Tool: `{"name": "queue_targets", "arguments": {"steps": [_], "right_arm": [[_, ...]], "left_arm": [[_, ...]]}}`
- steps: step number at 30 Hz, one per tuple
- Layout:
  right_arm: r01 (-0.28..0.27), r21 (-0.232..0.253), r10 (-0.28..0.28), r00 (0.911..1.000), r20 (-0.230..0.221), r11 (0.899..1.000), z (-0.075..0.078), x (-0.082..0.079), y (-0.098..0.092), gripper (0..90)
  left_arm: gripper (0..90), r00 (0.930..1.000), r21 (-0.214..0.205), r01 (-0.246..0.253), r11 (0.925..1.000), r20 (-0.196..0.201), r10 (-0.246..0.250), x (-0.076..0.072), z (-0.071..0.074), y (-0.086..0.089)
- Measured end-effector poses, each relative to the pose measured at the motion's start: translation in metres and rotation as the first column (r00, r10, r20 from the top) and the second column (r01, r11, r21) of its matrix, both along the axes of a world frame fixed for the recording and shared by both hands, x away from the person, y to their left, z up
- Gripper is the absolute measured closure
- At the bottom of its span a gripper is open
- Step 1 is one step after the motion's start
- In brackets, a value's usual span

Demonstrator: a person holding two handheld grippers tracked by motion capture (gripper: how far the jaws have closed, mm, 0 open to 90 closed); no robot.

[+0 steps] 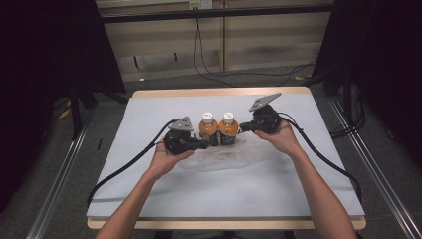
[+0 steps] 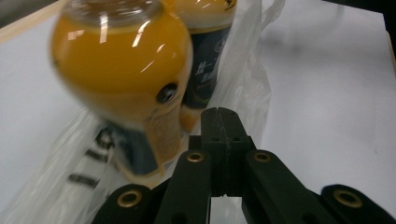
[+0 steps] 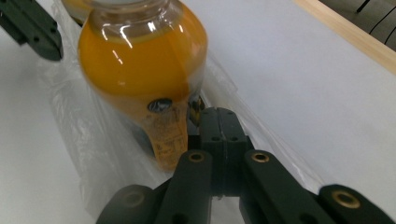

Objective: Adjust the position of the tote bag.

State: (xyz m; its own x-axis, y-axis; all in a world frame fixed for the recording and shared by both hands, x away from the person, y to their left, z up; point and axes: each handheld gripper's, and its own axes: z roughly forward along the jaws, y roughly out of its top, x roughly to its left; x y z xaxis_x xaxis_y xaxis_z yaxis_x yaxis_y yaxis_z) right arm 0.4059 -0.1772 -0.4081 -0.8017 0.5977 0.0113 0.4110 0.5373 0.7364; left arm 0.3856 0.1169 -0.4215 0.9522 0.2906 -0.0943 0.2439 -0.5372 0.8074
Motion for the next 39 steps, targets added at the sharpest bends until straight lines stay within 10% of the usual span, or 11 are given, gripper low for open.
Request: {"name": "queue_targets", "arguments": {"steps": [9, 29, 39], "right_arm": [[-0.008, -0.041, 0.006, 0.999, -0.044, 0.999, -0.016, 0.018, 0.014, 90.0], [0.059, -0.069, -0.071, 0.9791, -0.191, 0.996, -0.064, 0.048, 0.027, 90.0], [0.111, -0.069, -0.122, 0.9764, -0.178, 0.991, -0.068, 0.059, 0.029, 90.0]], "left_arm": [[89.6, 0.9994, 0.0, -0.021, 0.9998, -0.028, 0.021, 0.006, -0.018, -0.026], [90.0, 0.9998, 0.22, 0.015, 0.9754, 0.01, -0.018, -0.017, -0.054, -0.041], [90.0, 0.9986, 0.218, 0.053, 0.9744, -0.011, -0.052, -0.025, -0.055, -0.037]]}}
